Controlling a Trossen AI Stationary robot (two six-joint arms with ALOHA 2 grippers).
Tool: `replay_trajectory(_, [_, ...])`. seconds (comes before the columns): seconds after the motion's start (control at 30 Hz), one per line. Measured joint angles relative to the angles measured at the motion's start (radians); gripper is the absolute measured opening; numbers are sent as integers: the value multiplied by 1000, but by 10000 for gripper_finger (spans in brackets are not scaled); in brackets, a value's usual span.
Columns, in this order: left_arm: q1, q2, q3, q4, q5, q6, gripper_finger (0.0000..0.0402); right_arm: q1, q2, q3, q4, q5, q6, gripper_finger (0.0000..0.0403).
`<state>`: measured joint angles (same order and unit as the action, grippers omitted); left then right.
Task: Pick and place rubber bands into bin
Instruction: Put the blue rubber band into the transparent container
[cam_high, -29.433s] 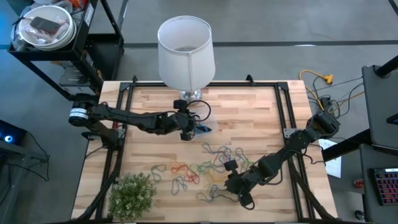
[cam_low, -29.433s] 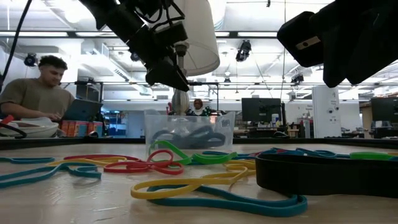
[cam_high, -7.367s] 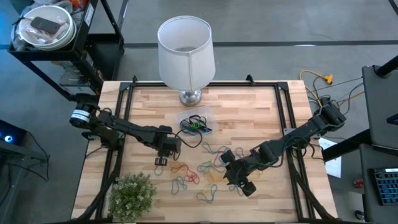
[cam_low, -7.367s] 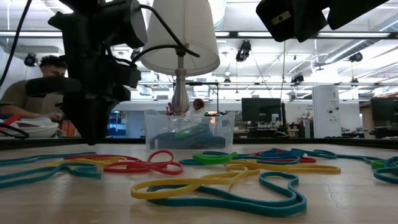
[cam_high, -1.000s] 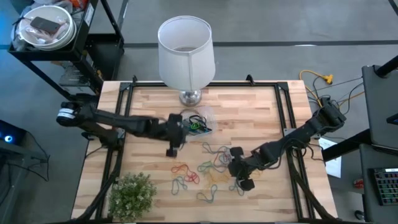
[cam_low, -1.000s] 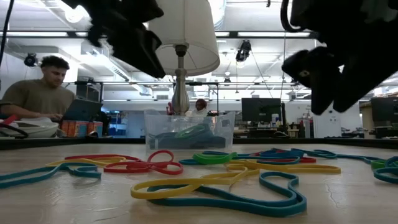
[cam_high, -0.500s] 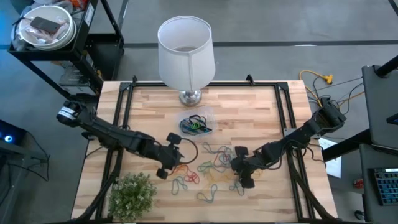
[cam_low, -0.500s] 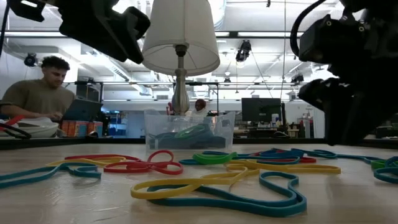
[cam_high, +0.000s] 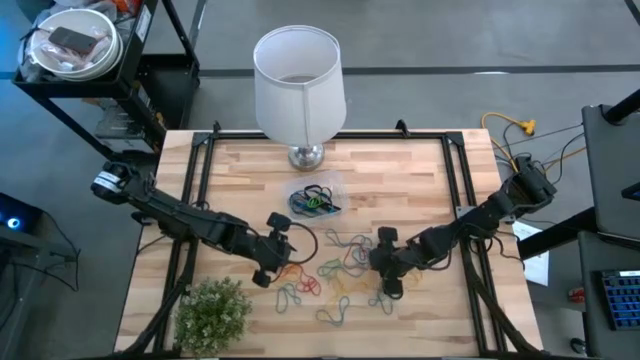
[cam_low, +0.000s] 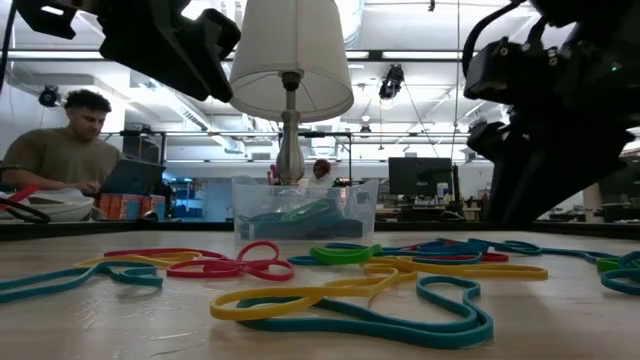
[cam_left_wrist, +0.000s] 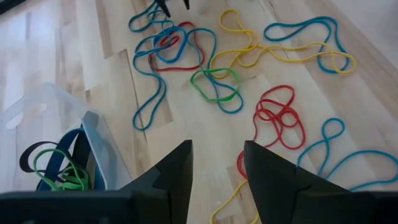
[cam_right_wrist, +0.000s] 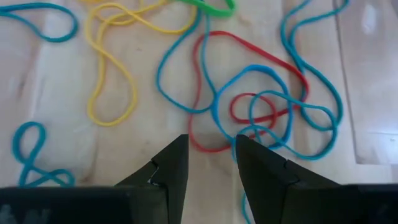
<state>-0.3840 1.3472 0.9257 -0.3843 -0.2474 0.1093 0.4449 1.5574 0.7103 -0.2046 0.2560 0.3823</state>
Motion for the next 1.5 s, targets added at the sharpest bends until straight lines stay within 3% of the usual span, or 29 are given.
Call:
replay_trajectory(1.1, [0,1,-4,2,-1,-1,128,-79,47,-59,76,-25,4,125])
replay_trajectory(1.5, [0,1,-19,1,-1,-1,128,-78,36,-58,53,-33,-16,22])
